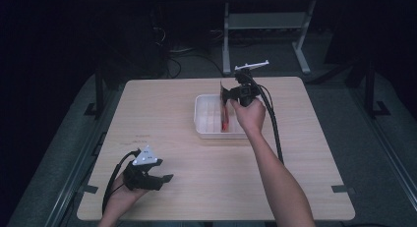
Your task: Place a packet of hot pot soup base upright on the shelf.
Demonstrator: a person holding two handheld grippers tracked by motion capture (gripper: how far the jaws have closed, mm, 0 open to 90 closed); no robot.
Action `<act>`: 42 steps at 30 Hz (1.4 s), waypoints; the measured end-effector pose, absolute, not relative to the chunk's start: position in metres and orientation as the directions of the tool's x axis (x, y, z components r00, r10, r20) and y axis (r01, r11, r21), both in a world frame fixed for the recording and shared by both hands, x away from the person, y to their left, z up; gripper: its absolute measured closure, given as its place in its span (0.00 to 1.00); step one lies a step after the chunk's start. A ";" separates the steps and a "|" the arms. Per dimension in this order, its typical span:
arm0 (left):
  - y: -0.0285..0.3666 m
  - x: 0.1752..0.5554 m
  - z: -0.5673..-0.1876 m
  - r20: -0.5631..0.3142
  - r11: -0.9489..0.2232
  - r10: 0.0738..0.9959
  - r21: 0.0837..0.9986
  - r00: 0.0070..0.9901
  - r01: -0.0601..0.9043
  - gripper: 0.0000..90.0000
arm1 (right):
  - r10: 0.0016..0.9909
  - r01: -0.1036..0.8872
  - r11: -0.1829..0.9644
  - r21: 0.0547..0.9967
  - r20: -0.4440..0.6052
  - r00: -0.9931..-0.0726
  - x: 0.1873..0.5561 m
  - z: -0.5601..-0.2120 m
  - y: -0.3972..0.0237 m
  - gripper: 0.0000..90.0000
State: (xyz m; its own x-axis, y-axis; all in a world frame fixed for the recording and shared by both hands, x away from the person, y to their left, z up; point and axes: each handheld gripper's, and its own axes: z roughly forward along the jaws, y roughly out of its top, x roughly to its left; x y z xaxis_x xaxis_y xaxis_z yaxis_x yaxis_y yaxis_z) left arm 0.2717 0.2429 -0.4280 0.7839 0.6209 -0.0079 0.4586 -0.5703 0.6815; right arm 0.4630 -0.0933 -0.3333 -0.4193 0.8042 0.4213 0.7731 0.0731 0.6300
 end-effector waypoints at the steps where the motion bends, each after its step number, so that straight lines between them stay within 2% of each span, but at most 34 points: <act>1: 0.243 0.272 -0.428 -0.008 -0.570 0.621 0.682 0.784 0.459 0.35 | 0.805 0.777 0.073 0.626 0.422 -0.416 0.463 -0.334 -0.094 0.99; 23: 0.243 0.272 -0.428 -0.006 -0.569 0.622 0.683 0.783 0.457 0.35 | 0.799 0.789 0.163 0.593 0.390 -0.457 0.460 -0.342 -0.094 0.98; 42: 0.243 0.272 -0.428 -0.006 -0.571 0.620 0.682 0.785 0.456 0.35 | 0.790 0.790 0.188 0.583 0.388 -0.475 0.457 -0.348 -0.098 0.98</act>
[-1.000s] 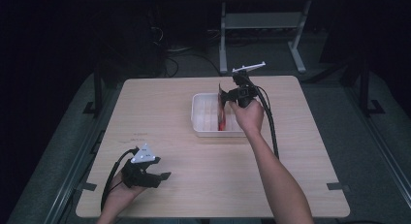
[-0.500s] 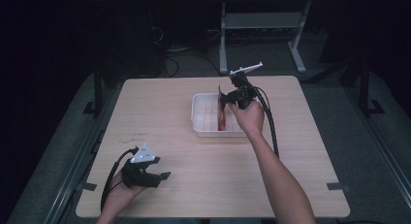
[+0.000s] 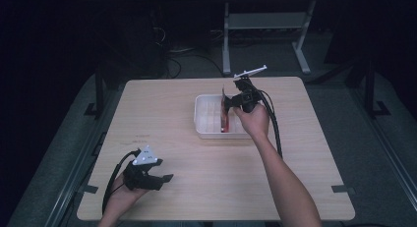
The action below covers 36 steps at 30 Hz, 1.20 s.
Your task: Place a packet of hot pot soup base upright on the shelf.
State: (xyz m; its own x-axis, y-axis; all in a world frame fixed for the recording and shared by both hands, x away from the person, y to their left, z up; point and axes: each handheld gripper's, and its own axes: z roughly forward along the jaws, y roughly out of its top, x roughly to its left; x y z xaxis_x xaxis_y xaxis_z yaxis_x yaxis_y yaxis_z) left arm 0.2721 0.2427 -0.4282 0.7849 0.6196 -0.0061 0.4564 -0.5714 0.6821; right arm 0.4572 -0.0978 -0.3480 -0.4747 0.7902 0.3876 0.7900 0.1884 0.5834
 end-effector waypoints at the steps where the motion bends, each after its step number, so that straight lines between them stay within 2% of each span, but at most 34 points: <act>1: 0.243 0.272 -0.428 -0.007 -0.571 0.619 0.682 0.785 0.457 0.35 | 0.790 0.790 0.191 0.582 0.386 -0.476 0.457 -0.348 -0.098 0.98; 15: 0.242 0.272 -0.429 -0.009 -0.569 0.619 0.684 0.785 0.457 0.35 | 0.781 0.793 0.261 0.551 0.362 -0.508 0.455 -0.354 -0.093 0.98; 25: 0.244 0.273 -0.428 -0.011 -0.564 0.623 0.686 0.782 0.459 0.35 | 0.778 0.788 0.258 0.558 0.364 -0.512 0.453 -0.351 -0.100 0.88; 36: 0.246 0.273 -0.427 -0.010 -0.560 0.628 0.689 0.778 0.461 0.35 | 0.763 0.781 0.240 0.577 0.385 -0.519 0.448 -0.348 -0.111 0.82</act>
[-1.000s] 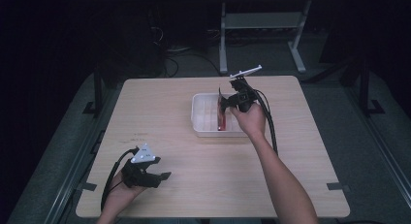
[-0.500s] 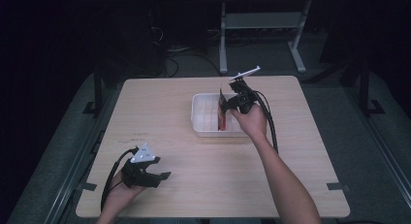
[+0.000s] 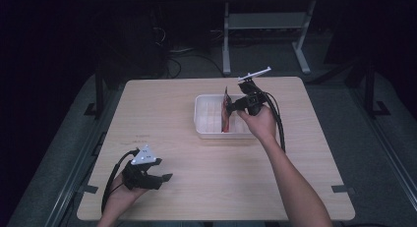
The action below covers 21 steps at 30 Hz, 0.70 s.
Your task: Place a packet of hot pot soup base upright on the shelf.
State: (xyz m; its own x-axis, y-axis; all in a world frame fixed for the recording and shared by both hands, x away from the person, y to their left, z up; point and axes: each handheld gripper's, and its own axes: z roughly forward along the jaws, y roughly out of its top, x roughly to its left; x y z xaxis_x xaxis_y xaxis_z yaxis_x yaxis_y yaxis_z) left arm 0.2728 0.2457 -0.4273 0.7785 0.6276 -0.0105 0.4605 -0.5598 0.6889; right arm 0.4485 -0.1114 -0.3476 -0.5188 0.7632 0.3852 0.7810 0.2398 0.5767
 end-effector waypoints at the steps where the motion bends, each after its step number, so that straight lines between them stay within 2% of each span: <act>1: 0.246 0.273 -0.427 -0.010 -0.560 0.627 0.688 0.779 0.460 0.35 | 0.761 0.781 0.236 0.578 0.390 -0.518 0.448 -0.347 -0.113 0.81; 21: 0.246 0.273 -0.427 -0.011 -0.559 0.627 0.690 0.779 0.460 0.35 | 0.720 0.758 0.211 0.617 0.426 -0.547 0.436 -0.340 -0.137 0.74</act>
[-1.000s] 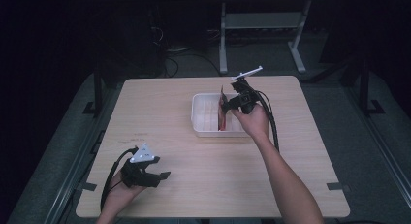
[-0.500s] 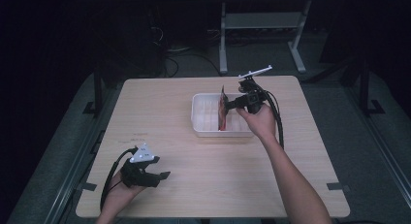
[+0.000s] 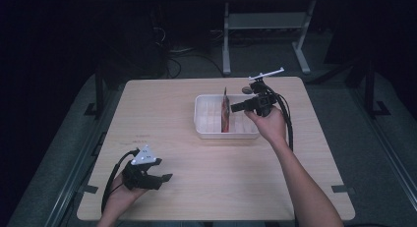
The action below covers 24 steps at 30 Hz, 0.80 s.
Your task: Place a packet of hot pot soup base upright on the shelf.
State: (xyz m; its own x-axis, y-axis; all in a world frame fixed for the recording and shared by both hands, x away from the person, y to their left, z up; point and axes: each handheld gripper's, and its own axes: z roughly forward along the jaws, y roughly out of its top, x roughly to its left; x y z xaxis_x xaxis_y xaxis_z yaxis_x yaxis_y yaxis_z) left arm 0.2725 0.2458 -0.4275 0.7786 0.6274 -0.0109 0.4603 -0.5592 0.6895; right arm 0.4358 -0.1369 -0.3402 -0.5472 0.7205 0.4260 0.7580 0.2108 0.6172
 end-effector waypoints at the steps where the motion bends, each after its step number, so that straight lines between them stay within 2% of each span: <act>1: 0.246 0.272 -0.427 -0.011 -0.558 0.628 0.691 0.778 0.460 0.35 | 0.719 0.756 0.214 0.619 0.424 -0.551 0.435 -0.340 -0.138 0.73; 24: 0.248 0.273 -0.427 -0.008 -0.557 0.634 0.690 0.773 0.463 0.34 | 0.691 0.753 0.190 0.630 0.459 -0.558 0.420 -0.343 -0.170 0.67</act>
State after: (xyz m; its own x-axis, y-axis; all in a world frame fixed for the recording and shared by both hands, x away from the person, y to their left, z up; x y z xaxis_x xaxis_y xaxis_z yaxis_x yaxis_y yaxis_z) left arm 0.2730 0.2482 -0.4271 0.7731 0.6342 -0.0075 0.4633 -0.5567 0.6895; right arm 0.4195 -0.1705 -0.3429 -0.5583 0.6909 0.4592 0.7529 0.1895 0.6302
